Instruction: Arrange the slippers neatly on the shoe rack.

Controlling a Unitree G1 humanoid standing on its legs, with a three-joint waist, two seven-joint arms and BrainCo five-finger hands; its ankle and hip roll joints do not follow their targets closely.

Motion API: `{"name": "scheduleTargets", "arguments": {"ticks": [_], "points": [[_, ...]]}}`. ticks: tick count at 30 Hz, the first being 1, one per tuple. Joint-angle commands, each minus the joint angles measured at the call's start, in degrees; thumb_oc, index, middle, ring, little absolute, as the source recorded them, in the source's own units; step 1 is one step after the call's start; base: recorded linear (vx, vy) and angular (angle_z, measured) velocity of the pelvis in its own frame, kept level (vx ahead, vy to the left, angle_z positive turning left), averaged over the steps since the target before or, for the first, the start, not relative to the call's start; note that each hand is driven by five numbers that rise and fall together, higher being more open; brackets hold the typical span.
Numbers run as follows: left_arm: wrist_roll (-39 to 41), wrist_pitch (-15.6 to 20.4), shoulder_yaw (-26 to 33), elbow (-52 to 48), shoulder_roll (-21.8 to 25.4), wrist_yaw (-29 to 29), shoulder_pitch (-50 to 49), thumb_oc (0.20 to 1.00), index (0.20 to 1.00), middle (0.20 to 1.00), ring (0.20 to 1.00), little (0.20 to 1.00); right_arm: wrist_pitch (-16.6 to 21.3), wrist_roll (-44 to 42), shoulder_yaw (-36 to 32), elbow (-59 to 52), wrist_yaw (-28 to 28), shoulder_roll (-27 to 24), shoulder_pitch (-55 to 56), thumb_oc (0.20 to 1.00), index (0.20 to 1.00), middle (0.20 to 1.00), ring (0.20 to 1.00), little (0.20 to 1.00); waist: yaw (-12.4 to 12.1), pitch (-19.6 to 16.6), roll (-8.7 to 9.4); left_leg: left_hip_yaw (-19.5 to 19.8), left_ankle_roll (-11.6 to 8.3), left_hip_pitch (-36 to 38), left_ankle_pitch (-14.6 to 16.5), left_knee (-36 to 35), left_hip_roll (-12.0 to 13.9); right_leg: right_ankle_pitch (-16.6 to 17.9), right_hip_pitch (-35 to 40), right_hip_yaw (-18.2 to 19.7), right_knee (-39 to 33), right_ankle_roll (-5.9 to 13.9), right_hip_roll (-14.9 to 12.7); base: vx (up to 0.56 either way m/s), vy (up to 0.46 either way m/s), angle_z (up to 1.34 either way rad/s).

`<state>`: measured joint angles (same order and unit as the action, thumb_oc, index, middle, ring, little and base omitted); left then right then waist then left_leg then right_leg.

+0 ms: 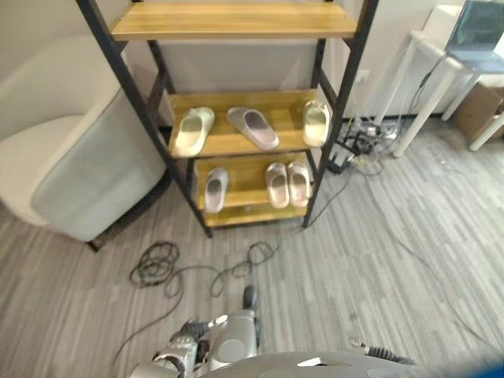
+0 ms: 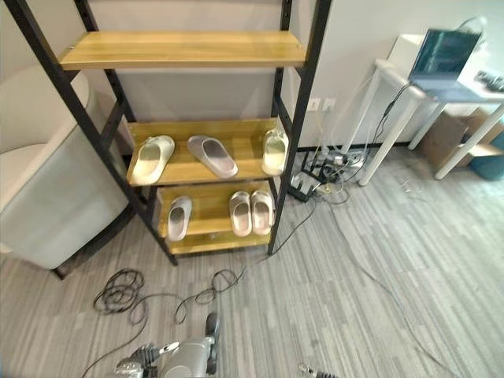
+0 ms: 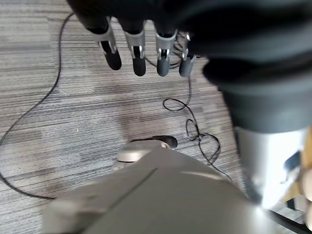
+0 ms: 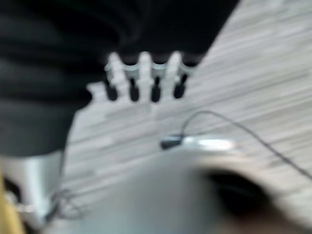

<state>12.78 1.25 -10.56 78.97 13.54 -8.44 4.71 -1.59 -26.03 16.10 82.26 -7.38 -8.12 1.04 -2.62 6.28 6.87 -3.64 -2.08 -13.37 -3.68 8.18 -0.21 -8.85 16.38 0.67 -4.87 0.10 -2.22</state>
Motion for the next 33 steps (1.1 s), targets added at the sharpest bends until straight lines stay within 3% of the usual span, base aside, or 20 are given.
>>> {"name": "scheduleTargets", "arguments": {"ticks": [1,2,3,6,7,8,9,10,11,12,14,18,23,26,31,32,33], "points": [[-0.1,-0.5,-1.1,1.7,-1.9,-4.0,0.1,1.000,1.000,1.000,1.000,1.000,-0.1,1.8,0.0,-2.1,0.9,-0.3,-1.0,1.000,1.000,1.000,1.000,1.000,-0.5,-1.6,-1.95,-0.2,0.34,0.3,-3.2,-0.9,1.4,0.3,-1.6,0.3,4.3,3.77,2.1,0.40,0.229,-0.24],[-0.3,-0.7,-0.7,2.2,-1.6,-5.7,0.0,1.000,1.000,1.000,1.000,1.000,0.0,1.8,0.2,-2.0,1.1,0.6,-1.1,1.000,1.000,1.000,1.000,1.000,-1.1,-2.4,-1.09,-0.7,1.12,0.6,-1.0,0.2,0.8,0.8,-2.2,0.0,6.3,4.81,1.1,0.31,0.178,-0.16],[-0.3,-0.7,-0.7,2.2,-1.6,-5.7,0.0,1.000,1.000,1.000,1.000,1.000,0.0,1.8,0.2,-2.0,1.1,0.6,-1.1,1.000,1.000,1.000,1.000,1.000,-1.1,-2.4,-1.06,-0.7,1.14,0.6,-0.9,0.3,0.7,0.8,-2.3,0.0,6.4,4.82,1.1,0.28,0.167,-0.05],[0.0,-0.8,-0.1,2.3,-0.8,-8.7,0.8,1.000,1.000,1.000,1.000,1.000,0.4,1.1,0.0,-2.3,1.7,1.3,-1.8,1.000,1.000,1.000,1.000,1.000,-1.5,-3.0,0.05,-0.9,2.53,1.9,2.2,1.1,-0.5,4.2,-5.3,-1.1,14.3,8.05,0.2,0.18,0.117,0.01],[0.0,-0.8,-0.1,2.3,-0.8,-8.7,0.8,1.000,1.000,1.000,1.000,1.000,0.4,1.1,0.0,-2.3,1.7,1.3,-1.8,1.000,1.000,1.000,1.000,1.000,-1.5,-3.0,0.05,-0.9,2.53,1.9,2.2,1.1,-0.5,4.2,-5.3,-1.1,14.3,8.05,0.2,0.16,0.143,0.06],[0.3,-0.7,-0.1,2.0,-0.4,-10.4,1.3,1.000,1.000,1.000,1.000,1.000,0.7,0.8,0.0,-2.7,2.2,1.3,-2.6,1.000,1.000,1.000,1.000,1.000,-0.8,-2.2,-0.27,-0.2,3.57,3.2,3.4,1.3,-0.9,9.8,-9.7,-0.9,23.9,10.51,-0.1,0.13,0.142,0.01],[0.7,-0.2,0.0,1.6,-0.1,-11.4,1.7,1.000,1.000,1.000,1.000,1.000,1.1,0.2,-0.1,-3.4,2.4,1.1,-3.1,1.000,1.000,1.000,1.000,1.000,-0.2,-1.4,-1.14,0.6,4.08,4.3,4.1,1.2,-1.0,11.7,-12.0,-1.4,28.3,11.33,0.2,0.19,0.180,0.15],[0.9,0.0,0.1,1.3,0.0,-12.0,1.9,1.000,1.000,1.000,1.000,1.000,1.4,0.2,-0.3,-4.0,2.7,1.1,-3.4,1.000,1.000,1.000,1.000,1.000,0.4,-1.0,-1.88,1.6,4.47,5.8,4.8,1.0,-0.9,11.6,-14.2,-2.5,31.5,11.38,-0.1,0.30,0.154,0.24],[1.2,0.8,0.1,0.2,0.0,-12.7,2.2,1.000,1.000,1.000,1.000,1.000,2.1,0.3,-0.6,-4.7,3.5,1.0,-3.3,1.000,1.000,1.000,1.000,1.000,1.7,-0.4,-3.62,3.7,4.73,9.0,5.8,0.0,-0.6,10.3,-19.2,-4.2,32.9,9.77,-0.7,0.27,0.102,0.45],[1.2,0.8,0.1,0.2,0.0,-12.8,2.2,1.000,1.000,1.000,1.000,1.000,2.1,0.3,-0.6,-4.7,3.5,1.0,-3.2,1.000,1.000,1.000,1.000,1.000,2.0,-0.1,-3.41,4.0,4.75,9.2,6.0,0.1,-0.9,9.8,-18.9,-4.5,33.3,9.79,-1.0,0.38,0.060,0.43],[0.3,1.7,-0.3,-0.4,0.0,-13.6,2.8,1.000,1.000,1.000,1.000,1.000,2.9,0.3,-0.6,-4.9,4.3,0.8,-3.3,1.000,1.000,1.000,1.000,1.000,3.5,0.8,-3.92,6.3,4.22,11.9,7.3,-0.1,-1.2,6.3,-20.9,-5.8,25.8,7.59,-2.8,0.29,-0.039,0.58],[0.4,3.0,-0.6,-1.5,-0.2,-14.0,3.2,1.000,1.000,1.000,1.000,1.000,2.7,1.4,0.1,-4.9,4.3,0.3,-3.5,1.000,1.000,1.000,1.000,1.000,4.8,1.7,-3.62,9.7,3.49,14.9,8.9,-0.6,-2.1,8.4,-22.7,-3.1,15.7,7.95,-4.7,0.19,-0.080,0.64],[1.4,4.6,-0.2,-2.8,-0.1,-14.8,3.5,1.000,1.000,1.000,1.000,1.000,3.0,3.9,1.9,-5.1,4.3,-0.1,-3.7,1.000,1.000,1.000,1.000,1.000,4.4,1.7,-3.12,11.3,2.74,16.0,9.9,-0.1,-2.6,9.9,-22.0,-3.2,12.7,8.69,-5.4,0.10,-0.091,0.48],[5.4,6.9,3.0,-5.1,-0.4,-14.8,1.8,1.000,1.000,1.000,1.000,1.000,4.6,6.5,4.3,-8.0,5.2,-0.5,-4.4,1.000,1.000,1.000,1.000,1.000,3.1,-1.3,-3.06,12.8,1.50,17.2,10.3,-1.3,-1.9,8.2,-17.3,-3.9,9.2,7.48,-4.4,0.14,-0.147,0.43],[11.0,8.9,6.7,-7.2,-0.9,-13.7,0.6,1.000,1.000,1.000,1.000,1.000,5.6,7.3,5.3,-12.1,5.3,-3.0,-8.0,1.000,1.000,1.000,1.000,1.000,2.6,-2.6,-3.02,14.0,0.09,17.5,9.6,-1.7,-0.8,7.5,-15.1,-5.3,7.4,6.26,-3.4,0.04,-0.113,0.06],[11.1,9.0,8.6,-9.1,0.4,-12.9,0.0,1.000,1.000,1.000,1.000,1.000,9.9,3.1,4.6,-29.6,-1.8,-11.3,-8.3,1.000,1.000,1.000,1.000,1.000,2.9,-2.8,-3.11,13.6,-0.16,18.0,9.4,-2.0,-0.3,7.4,-14.8,-4.8,7.1,6.25,-3.0,-0.08,-0.129,0.11],[13.9,9.8,13.5,-12.3,-1.2,-13.0,-3.3,1.000,1.000,1.000,1.000,1.000,8.2,15.9,7.7,-56.9,-2.7,-18.6,6.3,1.000,1.000,1.000,1.000,1.000,5.8,-2.1,-2.50,11.6,-0.39,18.3,8.8,-3.2,1.0,7.5,-15.2,-3.0,6.6,6.04,-1.9,-0.07,-0.131,0.12]]}}
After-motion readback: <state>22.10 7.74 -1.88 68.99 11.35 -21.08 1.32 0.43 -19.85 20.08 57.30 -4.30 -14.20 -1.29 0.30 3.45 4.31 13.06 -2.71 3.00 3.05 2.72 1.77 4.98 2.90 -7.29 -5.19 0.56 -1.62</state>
